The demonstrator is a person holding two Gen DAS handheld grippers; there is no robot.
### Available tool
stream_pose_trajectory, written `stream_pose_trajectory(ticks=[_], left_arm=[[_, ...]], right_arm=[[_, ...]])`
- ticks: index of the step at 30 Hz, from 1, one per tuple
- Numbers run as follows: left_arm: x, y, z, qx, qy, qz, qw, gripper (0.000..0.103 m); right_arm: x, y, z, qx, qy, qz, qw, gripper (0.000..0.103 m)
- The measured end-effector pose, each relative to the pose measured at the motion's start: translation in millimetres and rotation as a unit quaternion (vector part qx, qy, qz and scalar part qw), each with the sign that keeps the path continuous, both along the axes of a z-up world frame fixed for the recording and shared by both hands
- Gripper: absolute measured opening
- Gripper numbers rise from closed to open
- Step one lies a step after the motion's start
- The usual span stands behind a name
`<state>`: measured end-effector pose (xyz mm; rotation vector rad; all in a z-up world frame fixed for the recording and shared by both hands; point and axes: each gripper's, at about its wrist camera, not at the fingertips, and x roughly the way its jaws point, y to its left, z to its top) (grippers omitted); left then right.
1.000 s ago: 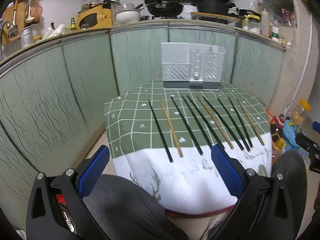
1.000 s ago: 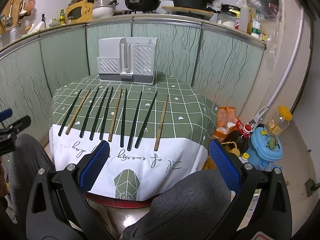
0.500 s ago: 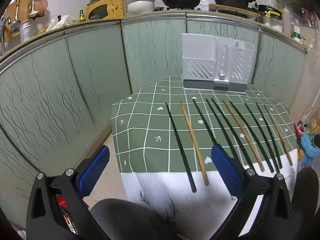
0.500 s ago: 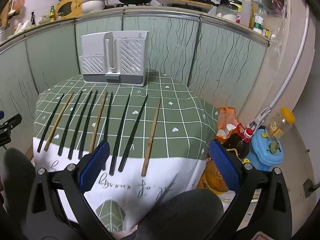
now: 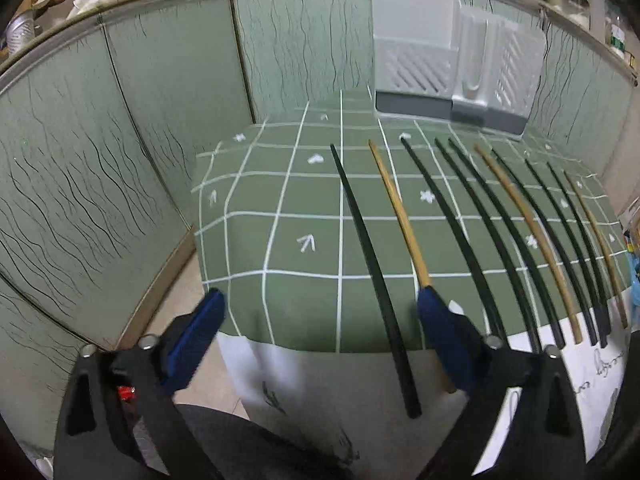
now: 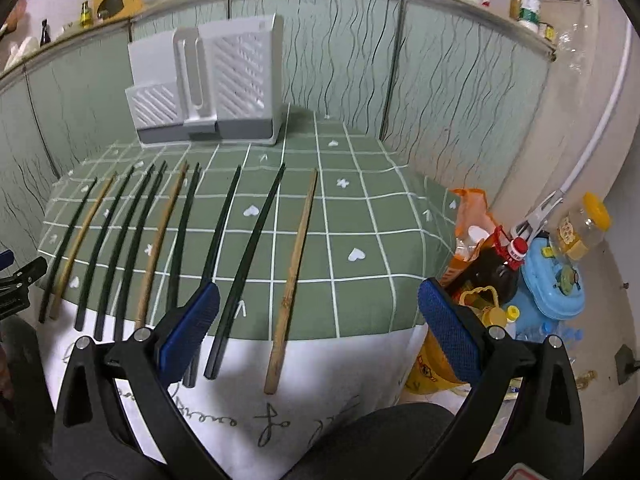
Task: Organize utensils
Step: 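Lower the right tool onto a wooden chopstick while the left tool lowers onto a black chopstick, then close the right gripper on the wooden chopstick while the left gripper closes on the black chopstick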
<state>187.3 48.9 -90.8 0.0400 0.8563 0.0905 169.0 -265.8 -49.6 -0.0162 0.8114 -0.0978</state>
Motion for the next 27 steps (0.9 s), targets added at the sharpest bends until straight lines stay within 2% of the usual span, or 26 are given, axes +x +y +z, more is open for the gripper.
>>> stream_pose_trajectory(ticks=[3,5,8,9,11,13,14,17,20,23,25,27], left_arm=[[4,0,-10,-0.008,0.012,-0.002,0.9999,0.081],[5,-3,-14,-0.014,0.014,-0.011,0.9997,0.070],[5,-6,-16,-0.006,0.003,-0.013,0.9999,0.068],[4,-8,-15,0.002,0.000,-0.016,0.9999,0.065],[2,-10,-14,0.010,-0.005,-0.020,0.9997,0.055],[1,-12,-13,0.014,-0.005,-0.027,0.9995,0.049],[0,-14,-13,0.010,-0.003,-0.032,0.9994,0.044],[1,-18,-13,0.012,0.001,-0.037,0.9992,0.041],[-3,-23,-12,0.012,0.005,-0.040,0.9991,0.028],[-7,-27,-12,0.021,0.005,-0.039,0.9990,0.027],[-10,-29,-13,0.033,0.000,-0.036,0.9988,0.025],[-13,-30,-13,0.048,-0.006,-0.029,0.9984,0.017]], right_arm=[[7,5,-11,-0.015,0.011,0.008,1.000,0.094],[12,6,-17,-0.015,0.022,0.010,1.000,0.082],[15,3,-26,0.003,0.037,0.010,0.999,0.062],[15,3,-29,0.004,0.042,0.007,0.999,0.051],[15,5,-34,0.006,0.049,0.012,0.999,0.041],[14,8,-42,-0.003,0.059,0.018,0.998,0.030],[13,8,-43,-0.001,0.055,0.021,0.998,0.028],[10,11,-44,-0.008,0.049,0.023,0.998,0.026],[9,10,-44,0.000,0.052,0.021,0.998,0.023],[6,9,-44,0.005,0.054,0.017,0.998,0.022],[5,9,-44,0.012,0.052,0.019,0.998,0.016],[4,10,-45,0.015,0.049,0.022,0.998,0.009]])
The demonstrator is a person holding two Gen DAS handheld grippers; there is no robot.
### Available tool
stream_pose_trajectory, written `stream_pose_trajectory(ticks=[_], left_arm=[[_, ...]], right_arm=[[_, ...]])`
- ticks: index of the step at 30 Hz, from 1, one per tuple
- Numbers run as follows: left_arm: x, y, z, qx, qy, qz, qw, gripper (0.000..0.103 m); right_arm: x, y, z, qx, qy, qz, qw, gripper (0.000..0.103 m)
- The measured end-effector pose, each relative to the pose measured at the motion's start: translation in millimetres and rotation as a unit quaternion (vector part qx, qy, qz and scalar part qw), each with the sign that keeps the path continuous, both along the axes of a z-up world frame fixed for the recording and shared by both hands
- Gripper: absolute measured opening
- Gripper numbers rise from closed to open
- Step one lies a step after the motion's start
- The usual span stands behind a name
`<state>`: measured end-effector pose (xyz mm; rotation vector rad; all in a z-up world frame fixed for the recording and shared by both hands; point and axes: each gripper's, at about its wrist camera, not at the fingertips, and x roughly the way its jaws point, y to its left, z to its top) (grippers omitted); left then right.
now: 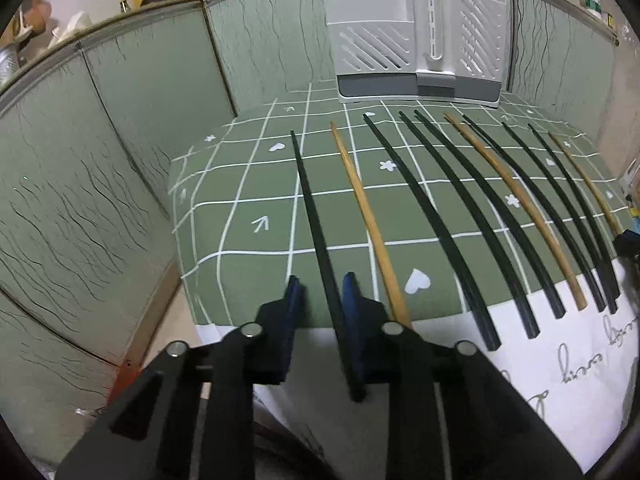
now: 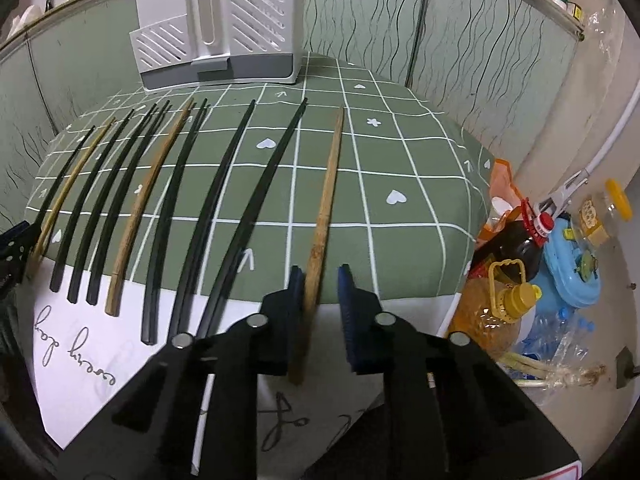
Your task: Organize utensils
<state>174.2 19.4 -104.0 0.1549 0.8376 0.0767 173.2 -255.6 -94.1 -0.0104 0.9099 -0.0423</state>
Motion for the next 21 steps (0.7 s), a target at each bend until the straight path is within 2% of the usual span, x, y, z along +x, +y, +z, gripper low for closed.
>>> stream_pose_trajectory(ticks=[1,3,10,21], left_arm=[[-1,1,0,0.003,-0.002,0.004,1.0000,0.010],[-1,8,1,-0.014,-0.006,0.009,0.9998,0.008],[2,19,9,-0.043,-0.002,0.009,0.9990,0.008],[-4,28,52,-0.057,-0.044,-0.002,0.9974,0.008]], right_arm=[[-1,2,0,-0.001,-0.003,0.001,1.000,0.007],[-1,1,0,0.005,-0.006,-0.001,1.000,0.006],[0,-8,12,0.028,-0.019,-0.005,0.999,0.006],[-7,-15,46,0.041,-0.042,0.002,0.998,0.007]])
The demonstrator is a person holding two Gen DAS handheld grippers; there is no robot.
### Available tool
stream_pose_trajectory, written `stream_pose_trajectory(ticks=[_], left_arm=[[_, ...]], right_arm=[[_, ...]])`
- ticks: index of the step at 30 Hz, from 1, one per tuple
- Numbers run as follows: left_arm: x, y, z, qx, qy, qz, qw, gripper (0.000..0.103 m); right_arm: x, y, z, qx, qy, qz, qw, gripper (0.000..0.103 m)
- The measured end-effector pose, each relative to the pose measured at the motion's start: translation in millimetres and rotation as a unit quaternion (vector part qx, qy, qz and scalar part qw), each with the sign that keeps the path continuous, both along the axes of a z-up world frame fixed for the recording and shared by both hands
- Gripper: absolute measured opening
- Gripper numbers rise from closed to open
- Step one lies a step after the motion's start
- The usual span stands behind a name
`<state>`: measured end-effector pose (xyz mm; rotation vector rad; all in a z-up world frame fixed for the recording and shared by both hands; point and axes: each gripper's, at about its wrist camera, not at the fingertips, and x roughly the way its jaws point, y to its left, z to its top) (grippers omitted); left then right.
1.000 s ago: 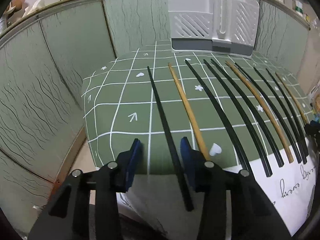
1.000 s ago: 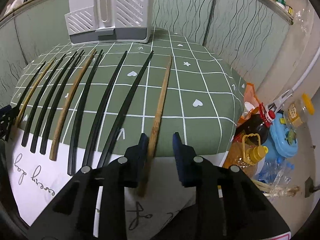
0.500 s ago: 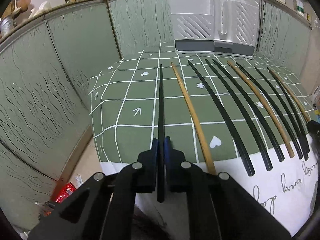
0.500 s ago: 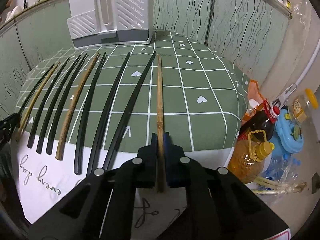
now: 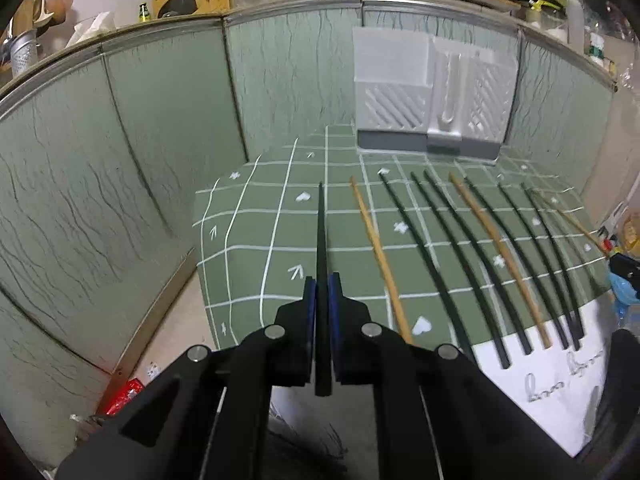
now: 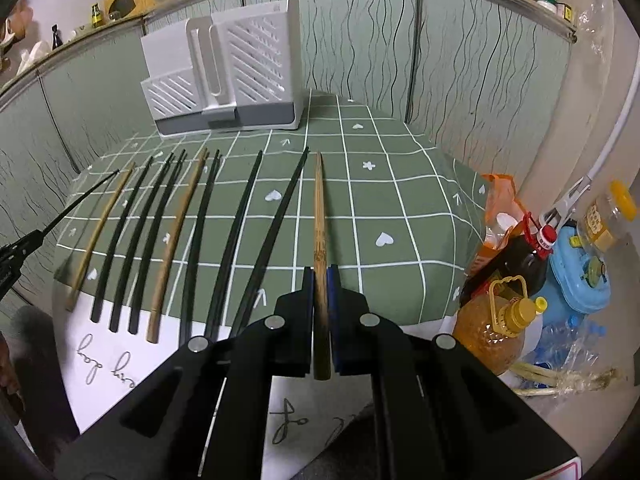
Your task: Organize utensils
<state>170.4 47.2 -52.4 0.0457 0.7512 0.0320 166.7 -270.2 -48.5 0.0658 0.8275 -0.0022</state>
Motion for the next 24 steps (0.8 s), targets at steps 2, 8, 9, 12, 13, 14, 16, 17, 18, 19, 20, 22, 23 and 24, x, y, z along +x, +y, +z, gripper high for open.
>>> stream_pose_trajectory(ticks=[2,8,9,12,13,14,16,17,18,19,20,22,23,24], left_arm=[[-1,2,7,-0.001,-0.009,0.002,1.0000,0.008],[-2,10,34,-0.017,-0.035,0.002,0.9992,0.007],[-1,11,40,-0.023,-0.040,0.000,0.9990,0.007],[1,15,49,-0.031,-0.048,-0.003,0.9984,0.006],[2,18,50,-0.035,-0.048,-0.002,0.9982,0.007],[3,20,49,-0.037,-0.042,-0.001,0.9984,0.010],[4,22,43,-0.041,-0.034,0.000,0.9986,0.035],[4,22,38,-0.043,-0.032,0.000,0.9986,0.054],[3,21,33,-0.039,-0.029,0.001,0.9988,0.061],[3,20,28,-0.037,-0.026,-0.001,0.9990,0.064],[3,18,23,-0.035,-0.022,-0.004,0.9991,0.064],[5,13,10,-0.028,-0.004,-0.008,0.9996,0.065],[5,10,4,-0.027,0.004,-0.013,0.9995,0.065],[6,8,-1,-0.025,0.009,-0.017,0.9995,0.065]], right_arm=[[-2,-1,6,0.001,-0.008,0.000,1.000,0.007],[-2,-3,32,0.005,-0.040,-0.002,0.999,0.007],[-2,-4,37,0.006,-0.046,-0.002,0.999,0.007],[0,-5,46,0.006,-0.055,0.000,0.998,0.007],[0,-6,48,0.007,-0.056,0.001,0.998,0.007],[-1,-5,49,0.007,-0.058,0.001,0.998,0.007],[-3,-5,47,0.005,-0.057,0.002,0.998,0.007],[-3,-4,45,0.005,-0.055,0.002,0.998,0.007],[-3,-5,41,0.006,-0.051,0.002,0.999,0.007],[-3,-4,37,0.008,-0.045,0.002,0.999,0.007],[-3,-4,33,0.009,-0.041,0.002,0.999,0.007],[-3,-3,23,0.009,-0.030,0.002,1.000,0.007],[-3,-3,19,0.009,-0.026,0.003,1.000,0.007],[-3,-2,14,0.011,-0.021,0.004,1.000,0.007]])
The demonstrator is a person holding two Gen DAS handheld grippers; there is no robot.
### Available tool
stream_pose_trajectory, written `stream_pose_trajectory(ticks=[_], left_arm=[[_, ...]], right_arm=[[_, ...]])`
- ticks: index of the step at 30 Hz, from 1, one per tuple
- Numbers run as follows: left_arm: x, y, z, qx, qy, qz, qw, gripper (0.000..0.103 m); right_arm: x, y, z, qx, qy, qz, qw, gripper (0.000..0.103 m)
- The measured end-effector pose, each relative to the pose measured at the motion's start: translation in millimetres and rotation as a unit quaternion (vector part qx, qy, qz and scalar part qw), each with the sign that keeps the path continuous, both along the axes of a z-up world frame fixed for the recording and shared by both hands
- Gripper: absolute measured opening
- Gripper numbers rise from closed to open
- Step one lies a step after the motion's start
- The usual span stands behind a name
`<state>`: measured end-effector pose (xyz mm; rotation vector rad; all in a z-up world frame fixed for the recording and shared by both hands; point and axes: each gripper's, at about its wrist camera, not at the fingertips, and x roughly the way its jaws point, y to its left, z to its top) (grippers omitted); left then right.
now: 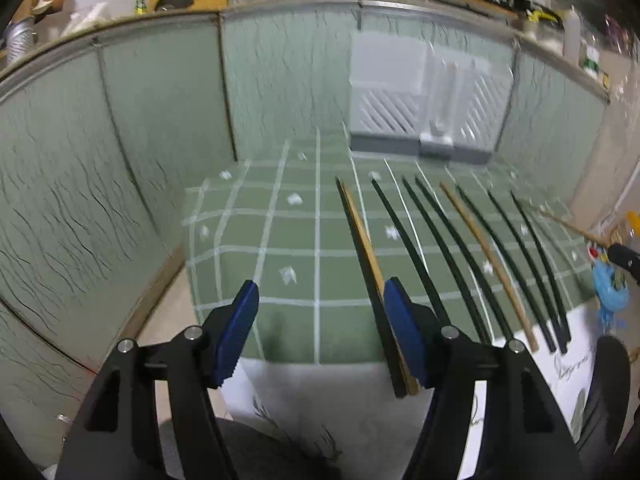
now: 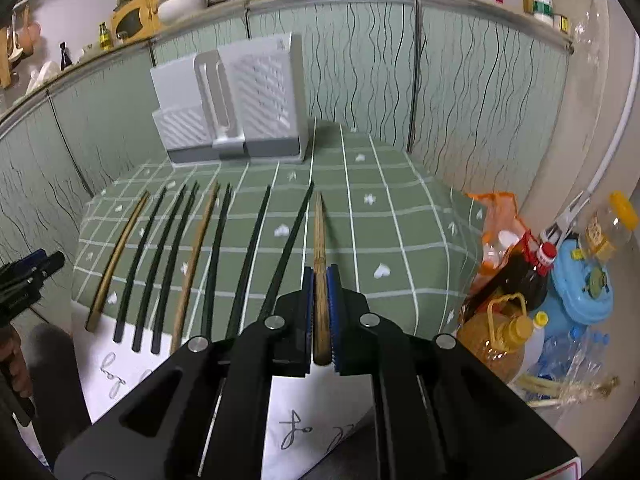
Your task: Organize utensils
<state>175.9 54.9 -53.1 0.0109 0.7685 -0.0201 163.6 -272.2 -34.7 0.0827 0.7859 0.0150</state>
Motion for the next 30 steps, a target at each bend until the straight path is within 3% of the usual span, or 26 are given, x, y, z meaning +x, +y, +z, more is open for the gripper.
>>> stream_pose_trajectory(ticks=[11,20,25,27,29,30], left_arm=[[2,-18,-22,0.021,0.025,-0.024,0.9992,0.064],[7,-25,-36,0.040,0.037,-0.022,0.9983,0.058],[8,-37,-44,0.065,0.031,-0.026,0.9970,0.046],[6,-39,-44,0.077,0.024,-0.016,0.9966,0.032],[3,-40,-44,0.083,0.018,-0.009,0.9963,0.009],[2,-39,-44,0.073,0.016,-0.005,0.9972,0.009]], right_arm=[[2,2,-30,0.005,0.030,0.004,1.000,0.007],[5,5,-44,0.002,0.044,0.008,0.999,0.007],[9,8,-56,-0.002,0.051,0.008,0.999,0.007],[9,9,-61,-0.008,0.049,0.008,0.999,0.007],[8,11,-61,-0.015,0.044,0.007,0.999,0.007],[8,11,-62,-0.016,0.042,0.006,0.999,0.007]])
